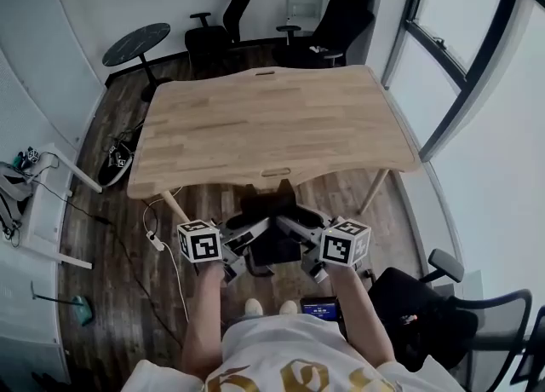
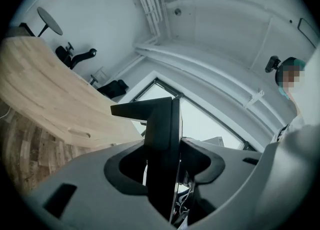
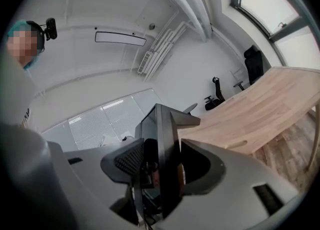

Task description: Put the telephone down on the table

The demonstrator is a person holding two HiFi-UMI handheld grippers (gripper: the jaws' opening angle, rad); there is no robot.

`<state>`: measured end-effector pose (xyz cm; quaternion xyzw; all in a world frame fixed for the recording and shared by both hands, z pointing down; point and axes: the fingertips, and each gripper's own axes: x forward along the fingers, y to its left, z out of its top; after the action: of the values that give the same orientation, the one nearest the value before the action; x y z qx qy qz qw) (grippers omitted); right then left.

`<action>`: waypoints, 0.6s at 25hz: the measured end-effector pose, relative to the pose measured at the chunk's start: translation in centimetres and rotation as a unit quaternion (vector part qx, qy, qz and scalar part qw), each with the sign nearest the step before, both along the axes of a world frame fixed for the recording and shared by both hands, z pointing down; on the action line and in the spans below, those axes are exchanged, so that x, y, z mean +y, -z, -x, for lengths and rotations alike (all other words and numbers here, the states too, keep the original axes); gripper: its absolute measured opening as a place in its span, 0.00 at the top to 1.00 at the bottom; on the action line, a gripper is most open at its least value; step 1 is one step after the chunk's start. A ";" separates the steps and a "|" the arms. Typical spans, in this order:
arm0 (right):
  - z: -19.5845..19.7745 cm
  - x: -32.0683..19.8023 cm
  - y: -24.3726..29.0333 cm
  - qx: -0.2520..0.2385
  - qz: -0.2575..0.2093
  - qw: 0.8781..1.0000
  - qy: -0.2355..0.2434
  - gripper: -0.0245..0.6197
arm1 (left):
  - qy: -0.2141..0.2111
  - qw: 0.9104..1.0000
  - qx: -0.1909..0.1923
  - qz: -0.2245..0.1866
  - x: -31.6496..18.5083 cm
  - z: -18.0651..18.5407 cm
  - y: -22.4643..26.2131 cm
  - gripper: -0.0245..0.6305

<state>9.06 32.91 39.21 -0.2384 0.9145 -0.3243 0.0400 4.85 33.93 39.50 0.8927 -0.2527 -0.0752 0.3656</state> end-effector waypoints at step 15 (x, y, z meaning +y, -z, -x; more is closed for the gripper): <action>-0.6 -1.1 -0.2 0.001 0.011 1.000 0.024 0.62 | 0.019 1.000 -0.009 -0.002 -0.9 -0.9 -0.2 0.67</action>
<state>9.70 31.85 39.41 -0.2170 0.9166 -0.3346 0.0290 5.74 33.06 39.68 0.8892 -0.2727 -0.0745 0.3598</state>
